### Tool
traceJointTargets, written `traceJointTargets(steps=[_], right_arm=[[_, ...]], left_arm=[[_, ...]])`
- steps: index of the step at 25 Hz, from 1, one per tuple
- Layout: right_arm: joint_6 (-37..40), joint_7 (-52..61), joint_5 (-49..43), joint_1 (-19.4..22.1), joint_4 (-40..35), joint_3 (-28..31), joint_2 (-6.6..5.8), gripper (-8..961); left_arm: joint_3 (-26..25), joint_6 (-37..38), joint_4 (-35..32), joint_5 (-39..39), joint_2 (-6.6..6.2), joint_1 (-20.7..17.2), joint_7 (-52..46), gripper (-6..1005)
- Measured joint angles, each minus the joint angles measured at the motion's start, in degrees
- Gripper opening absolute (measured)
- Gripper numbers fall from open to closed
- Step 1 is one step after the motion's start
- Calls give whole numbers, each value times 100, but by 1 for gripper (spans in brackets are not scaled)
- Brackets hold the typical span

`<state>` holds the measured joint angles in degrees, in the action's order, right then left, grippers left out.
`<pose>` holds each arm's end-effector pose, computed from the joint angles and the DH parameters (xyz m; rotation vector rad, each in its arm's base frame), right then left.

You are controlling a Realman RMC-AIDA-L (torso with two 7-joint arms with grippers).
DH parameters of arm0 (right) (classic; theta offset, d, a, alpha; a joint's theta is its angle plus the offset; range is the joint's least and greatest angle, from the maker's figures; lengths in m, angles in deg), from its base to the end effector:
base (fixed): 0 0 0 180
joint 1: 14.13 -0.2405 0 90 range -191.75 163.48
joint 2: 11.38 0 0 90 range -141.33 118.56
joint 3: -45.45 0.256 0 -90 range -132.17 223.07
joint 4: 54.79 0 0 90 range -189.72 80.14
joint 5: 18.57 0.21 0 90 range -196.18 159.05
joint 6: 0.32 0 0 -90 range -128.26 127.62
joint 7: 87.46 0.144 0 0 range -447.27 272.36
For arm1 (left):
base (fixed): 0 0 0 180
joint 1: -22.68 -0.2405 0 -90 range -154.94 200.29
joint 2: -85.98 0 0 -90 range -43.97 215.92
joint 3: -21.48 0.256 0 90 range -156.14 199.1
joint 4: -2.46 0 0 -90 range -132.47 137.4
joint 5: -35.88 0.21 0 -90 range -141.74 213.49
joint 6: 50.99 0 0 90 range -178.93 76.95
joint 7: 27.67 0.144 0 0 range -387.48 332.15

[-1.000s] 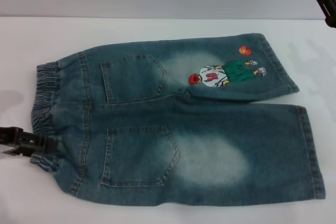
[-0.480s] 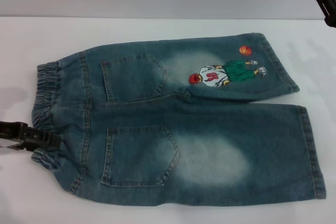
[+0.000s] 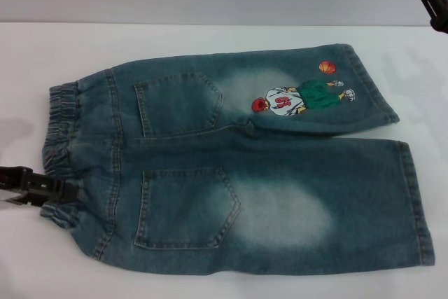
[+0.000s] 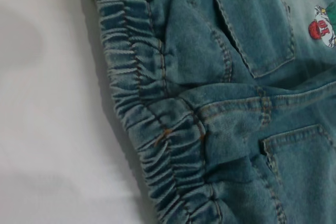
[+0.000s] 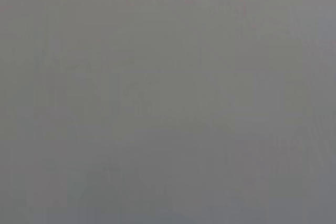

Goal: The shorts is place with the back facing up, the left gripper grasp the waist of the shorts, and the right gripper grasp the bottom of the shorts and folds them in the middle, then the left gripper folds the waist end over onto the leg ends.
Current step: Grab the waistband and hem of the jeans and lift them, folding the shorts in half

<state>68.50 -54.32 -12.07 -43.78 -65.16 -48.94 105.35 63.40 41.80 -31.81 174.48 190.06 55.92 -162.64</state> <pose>0.2921 0.3723 0.0216 -1.6249 0.6203 1.0560 -0.3359 0.3249 0.0791 -2.3003 -1.9007 -0.0207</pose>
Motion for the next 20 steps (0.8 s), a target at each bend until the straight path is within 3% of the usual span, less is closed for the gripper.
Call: traceJointTargets(steps=[20], right_arm=[[-177, 0, 0, -61, 9, 0, -21, 568]], left_arm=[[88, 102, 0, 68, -46, 30, -44, 789]])
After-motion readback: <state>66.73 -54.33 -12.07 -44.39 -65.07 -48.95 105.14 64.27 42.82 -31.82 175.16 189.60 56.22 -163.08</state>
